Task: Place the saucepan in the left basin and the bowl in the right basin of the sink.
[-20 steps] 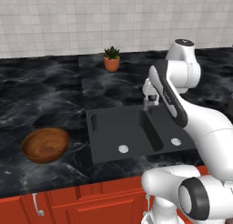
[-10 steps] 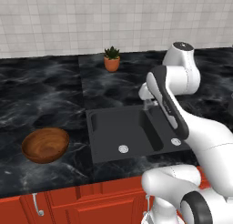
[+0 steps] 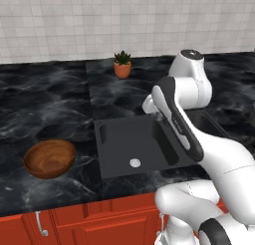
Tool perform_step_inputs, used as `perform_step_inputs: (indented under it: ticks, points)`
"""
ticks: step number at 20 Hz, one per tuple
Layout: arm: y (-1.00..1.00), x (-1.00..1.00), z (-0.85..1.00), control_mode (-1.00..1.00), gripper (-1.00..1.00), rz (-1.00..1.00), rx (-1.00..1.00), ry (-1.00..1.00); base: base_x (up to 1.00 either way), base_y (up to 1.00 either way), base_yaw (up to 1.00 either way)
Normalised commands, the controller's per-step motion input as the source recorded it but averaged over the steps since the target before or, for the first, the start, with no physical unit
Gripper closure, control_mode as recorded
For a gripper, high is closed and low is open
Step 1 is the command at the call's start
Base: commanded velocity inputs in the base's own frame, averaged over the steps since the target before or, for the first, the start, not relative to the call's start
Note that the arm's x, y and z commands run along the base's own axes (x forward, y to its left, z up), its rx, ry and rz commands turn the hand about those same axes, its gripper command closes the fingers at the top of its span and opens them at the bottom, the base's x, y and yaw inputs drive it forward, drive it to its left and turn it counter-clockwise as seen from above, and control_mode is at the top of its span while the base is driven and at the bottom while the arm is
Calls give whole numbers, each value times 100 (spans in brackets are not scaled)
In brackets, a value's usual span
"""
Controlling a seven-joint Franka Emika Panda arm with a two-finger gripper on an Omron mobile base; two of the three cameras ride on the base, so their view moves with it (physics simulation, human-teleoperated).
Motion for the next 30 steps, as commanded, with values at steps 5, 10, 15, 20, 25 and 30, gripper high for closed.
perform_step_inputs:
  ticks: [5, 10, 15, 20, 25, 30]
  points:
    - [42, -1, 0, -100, -100, 3, 0, 0, 0, 0, 0]
    - [41, 0, -1, -100, -100, 0, 0, 0, 0, 0, 0]
    - [41, 0, -3, -100, -100, 0, 0, 0, 0, 0, 0]
    - [34, 0, -4, -100, -100, 0, 0, 0, 0, 0, 0]
    - [36, 0, -6, -100, -100, 0, 0, 0, 0, 0, 0]
    - [37, 0, -8, -100, -100, 0, 0, 2, 0, 0, 0]
